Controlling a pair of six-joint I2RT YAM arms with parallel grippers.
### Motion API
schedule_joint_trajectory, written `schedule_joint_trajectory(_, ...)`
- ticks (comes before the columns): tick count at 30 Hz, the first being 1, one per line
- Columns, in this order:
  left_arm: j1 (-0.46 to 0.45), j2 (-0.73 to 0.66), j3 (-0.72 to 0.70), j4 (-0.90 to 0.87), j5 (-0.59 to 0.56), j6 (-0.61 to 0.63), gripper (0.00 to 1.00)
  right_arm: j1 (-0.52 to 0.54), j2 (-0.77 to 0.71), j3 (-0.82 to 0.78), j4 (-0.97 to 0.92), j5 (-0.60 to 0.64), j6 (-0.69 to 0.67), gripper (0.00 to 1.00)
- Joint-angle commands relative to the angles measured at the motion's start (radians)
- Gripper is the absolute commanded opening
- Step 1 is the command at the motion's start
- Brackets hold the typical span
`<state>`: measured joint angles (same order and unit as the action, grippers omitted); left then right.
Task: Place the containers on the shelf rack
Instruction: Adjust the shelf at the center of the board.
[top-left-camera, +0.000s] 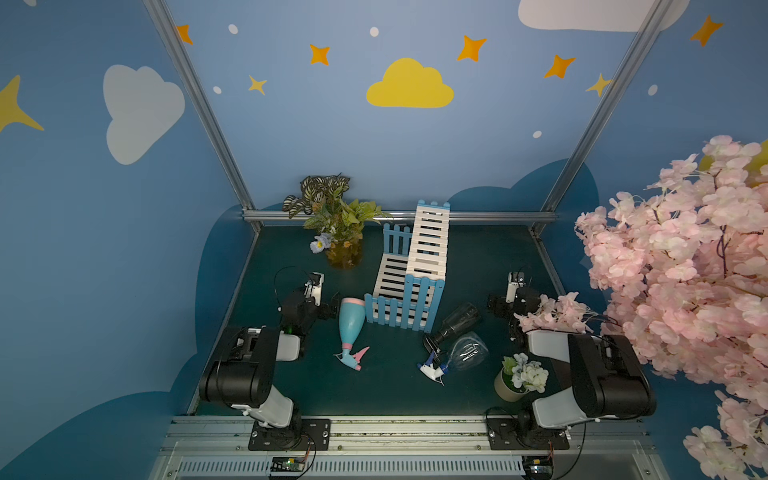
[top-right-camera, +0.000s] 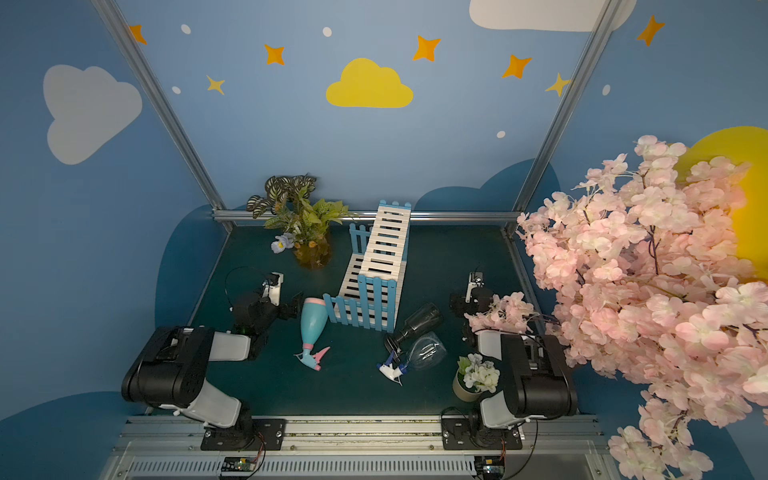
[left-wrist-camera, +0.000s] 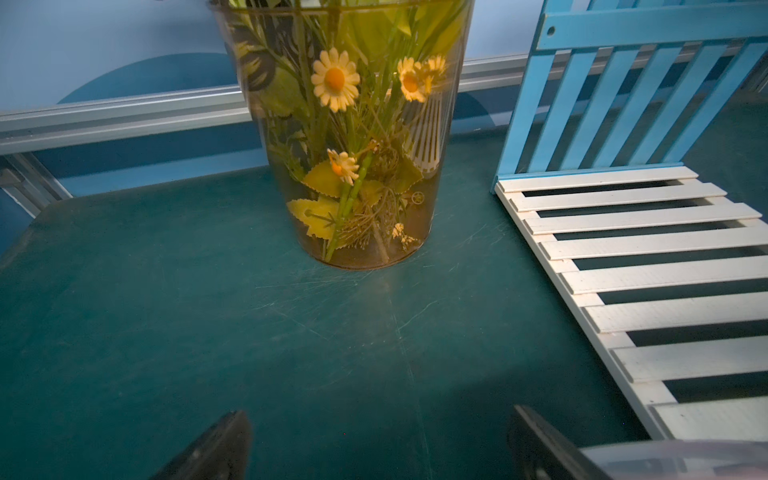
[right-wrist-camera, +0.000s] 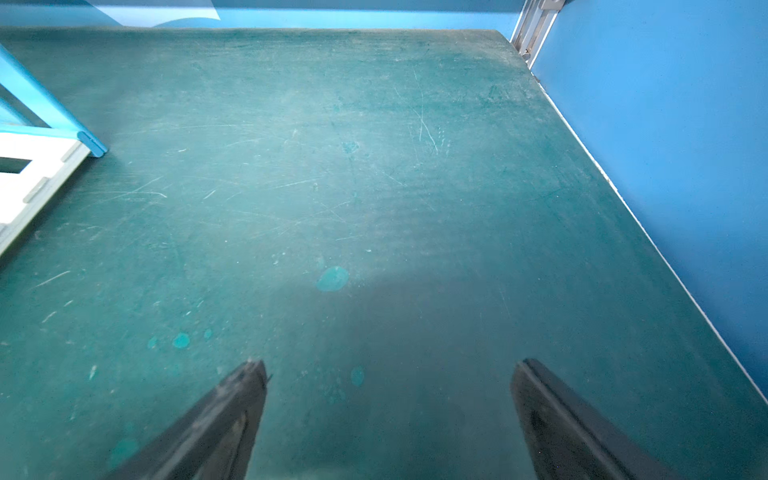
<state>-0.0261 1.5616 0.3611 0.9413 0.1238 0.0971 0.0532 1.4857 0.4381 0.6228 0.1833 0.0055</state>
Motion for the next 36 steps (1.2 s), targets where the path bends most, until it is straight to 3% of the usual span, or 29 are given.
schedule_joint_trajectory(1, 0.003, -0.096, -0.055, 0.019, 0.015, -0.009, 1.0, -0.003, -0.145, 0.025, -0.053, 0.02, 0.036, 0.98)
schedule_joint_trajectory(4, 0.001, -0.235, -0.114, 0.009, 0.002, -0.019, 1.0, -0.007, -0.348, 0.071, -0.338, 0.027, 0.102, 0.98)
schedule_joint_trajectory(10, -0.051, -0.581, -0.124, -0.252, -0.001, -0.088, 1.0, 0.03, -0.597, 0.082, -0.516, -0.15, 0.213, 0.97)
schedule_joint_trajectory(13, -0.142, -0.742, -0.101, -0.39, -0.054, -0.141, 1.0, 0.115, -0.654, 0.115, -0.642, -0.198, 0.239, 0.97)
schedule_joint_trajectory(17, -0.221, -0.854, -0.043, -0.49, 0.026, -0.243, 1.0, 0.298, -0.734, 0.099, -0.732, -0.144, 0.267, 0.97)
schedule_joint_trajectory(21, -0.268, -0.877, 0.035, -0.624, 0.177, -0.332, 1.0, 0.468, -0.793, 0.073, -0.805, -0.035, 0.269, 0.97)
schedule_joint_trajectory(25, -0.28, -0.834, 0.02, -0.598, 0.319, -0.401, 1.0, 0.631, -0.848, 0.052, -0.841, 0.007, 0.265, 0.97)
schedule_joint_trajectory(29, -0.279, -0.702, 0.08, -0.631, 0.392, -0.429, 1.0, 0.802, -0.867, 0.062, -0.864, 0.098, 0.256, 0.96)
schedule_joint_trajectory(33, -0.279, -0.606, 0.119, -0.586, 0.382, -0.46, 1.0, 1.003, -0.825, 0.067, -0.786, 0.299, 0.225, 0.96)
schedule_joint_trajectory(36, -0.279, -0.543, 0.164, -0.573, 0.429, -0.456, 1.0, 1.061, -0.765, 0.081, -0.678, 0.436, 0.228, 0.96)
